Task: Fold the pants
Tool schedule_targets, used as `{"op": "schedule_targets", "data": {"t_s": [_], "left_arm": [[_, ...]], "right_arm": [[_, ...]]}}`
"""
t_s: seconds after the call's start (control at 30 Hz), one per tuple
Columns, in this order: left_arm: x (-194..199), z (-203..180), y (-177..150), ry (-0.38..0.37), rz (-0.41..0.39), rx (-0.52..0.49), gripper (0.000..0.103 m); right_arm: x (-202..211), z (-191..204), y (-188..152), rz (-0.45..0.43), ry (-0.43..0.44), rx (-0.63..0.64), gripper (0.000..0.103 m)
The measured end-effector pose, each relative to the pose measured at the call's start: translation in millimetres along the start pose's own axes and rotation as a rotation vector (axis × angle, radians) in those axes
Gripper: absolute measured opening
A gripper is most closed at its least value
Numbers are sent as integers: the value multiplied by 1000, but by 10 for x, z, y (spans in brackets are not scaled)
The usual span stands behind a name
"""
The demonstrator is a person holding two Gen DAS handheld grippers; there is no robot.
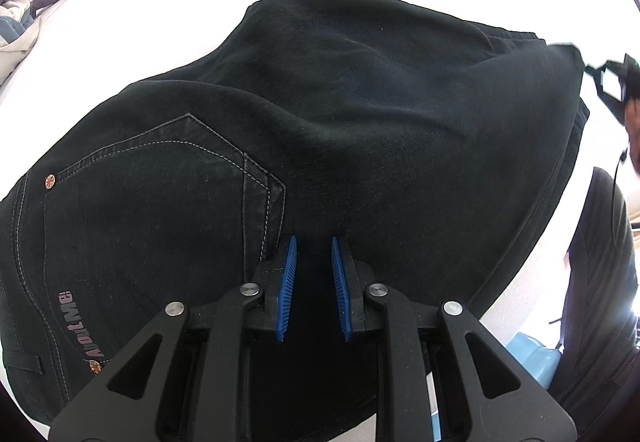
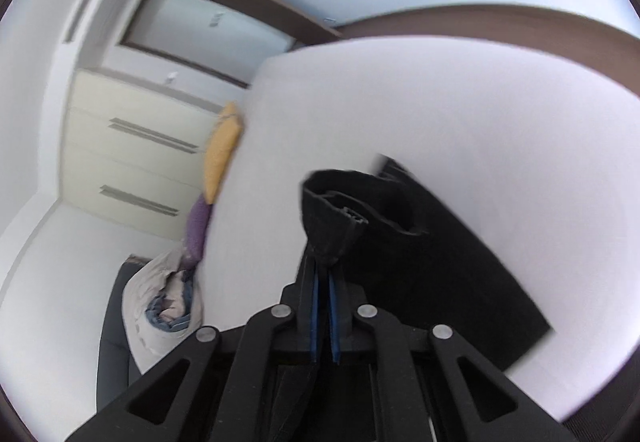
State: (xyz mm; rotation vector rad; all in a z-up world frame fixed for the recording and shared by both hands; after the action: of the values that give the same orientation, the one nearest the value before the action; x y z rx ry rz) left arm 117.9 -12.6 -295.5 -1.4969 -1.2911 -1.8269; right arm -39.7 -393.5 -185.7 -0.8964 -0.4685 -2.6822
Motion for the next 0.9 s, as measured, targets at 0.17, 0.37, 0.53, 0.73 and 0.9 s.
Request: {"op": "schedule_targets", "data": {"t_s": [0.17,0.37,0.53,0.73,0.9], "left_arm": [[6,-28,4,15,10,-7,18],[13,-93,50,33,14,-9,18],[17,-108,52,33,9,-5,18],[19,-84,41,26,8,-6,18],[17,-78,50,23,8,-10,18]], "right_arm": [[237,-291,-190,25,-92,12,12],[403,-94,50,-52,-97,65,29],[564,110,253,-127,88,15,33],[484,312,258,-101,93,103,53],[181,551,515,32,2,351,69]]}}
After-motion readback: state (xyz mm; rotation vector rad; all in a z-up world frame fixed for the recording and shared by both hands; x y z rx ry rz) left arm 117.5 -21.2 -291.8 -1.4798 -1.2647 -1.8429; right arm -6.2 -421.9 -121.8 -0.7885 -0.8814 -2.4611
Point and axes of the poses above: each gripper's, at about its wrist camera, not at the fingertips, and x roughly against the way its jaws point, z to its left, y to its top, the point moved 10 cm from there along -x, roughly the way its jaws point, and after that the axes turned 6 degrees about y, right-handed, at the moved point
